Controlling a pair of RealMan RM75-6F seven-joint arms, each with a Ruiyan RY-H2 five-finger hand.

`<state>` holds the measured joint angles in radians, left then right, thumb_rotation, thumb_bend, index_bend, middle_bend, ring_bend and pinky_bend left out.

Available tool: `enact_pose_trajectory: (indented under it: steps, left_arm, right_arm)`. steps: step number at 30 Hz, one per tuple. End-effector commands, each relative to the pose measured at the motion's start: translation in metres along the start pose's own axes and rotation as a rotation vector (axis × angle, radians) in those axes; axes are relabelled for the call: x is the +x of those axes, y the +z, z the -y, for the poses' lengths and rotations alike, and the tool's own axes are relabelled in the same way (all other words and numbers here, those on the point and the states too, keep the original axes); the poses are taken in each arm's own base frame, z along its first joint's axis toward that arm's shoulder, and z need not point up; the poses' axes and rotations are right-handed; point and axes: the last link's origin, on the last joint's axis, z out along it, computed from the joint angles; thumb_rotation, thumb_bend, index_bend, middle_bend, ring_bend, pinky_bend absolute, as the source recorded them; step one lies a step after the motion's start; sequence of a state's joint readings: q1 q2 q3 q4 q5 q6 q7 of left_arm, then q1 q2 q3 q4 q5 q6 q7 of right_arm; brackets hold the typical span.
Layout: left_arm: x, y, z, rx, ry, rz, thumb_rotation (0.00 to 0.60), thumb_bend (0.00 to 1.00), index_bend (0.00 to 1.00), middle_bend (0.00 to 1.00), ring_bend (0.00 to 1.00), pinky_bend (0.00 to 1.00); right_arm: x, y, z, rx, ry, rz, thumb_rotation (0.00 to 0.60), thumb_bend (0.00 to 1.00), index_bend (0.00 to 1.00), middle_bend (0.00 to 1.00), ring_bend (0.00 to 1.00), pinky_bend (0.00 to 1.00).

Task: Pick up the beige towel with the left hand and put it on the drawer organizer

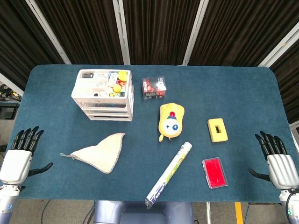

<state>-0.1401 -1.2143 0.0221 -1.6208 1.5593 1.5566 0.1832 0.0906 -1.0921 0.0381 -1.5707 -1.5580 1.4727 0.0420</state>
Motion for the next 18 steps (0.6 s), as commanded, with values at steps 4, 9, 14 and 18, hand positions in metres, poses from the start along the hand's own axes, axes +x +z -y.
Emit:
enact_pose_trajectory:
  steps: [4,9,14,18]
  left_arm:
    - [0.0,-0.001,0.0,-0.001,0.007,0.002,0.5,0.0,0.0,0.0,0.0,0.0]
    - [-0.001,0.0,0.0,0.006,0.006,0.012,0.492,0.03,0.0,0.0,0.0,0.0]
    - [-0.003,0.001,-0.003,0.01,-0.008,0.055,0.495,0.04,0.0,0.0,0.0,0.0]
    - [-0.003,0.011,-0.012,0.01,-0.005,0.105,0.497,0.05,0.05,0.0,0.0,0.04]
  right_arm:
    - [0.001,-0.001,0.0,-0.002,0.002,0.001,0.6,0.01,0.0,0.0,0.0,0.0]
    - [0.0,-0.002,0.0,-0.001,0.004,0.003,0.6,0.01,0.0,0.0,0.0,0.0]
    - [-0.001,-0.001,0.001,-0.002,0.002,0.01,0.6,0.01,0.0,0.0,0.0,0.0]
    - [-0.001,-0.001,0.001,-0.003,0.002,0.011,0.6,0.01,0.0,0.0,0.0,0.0]
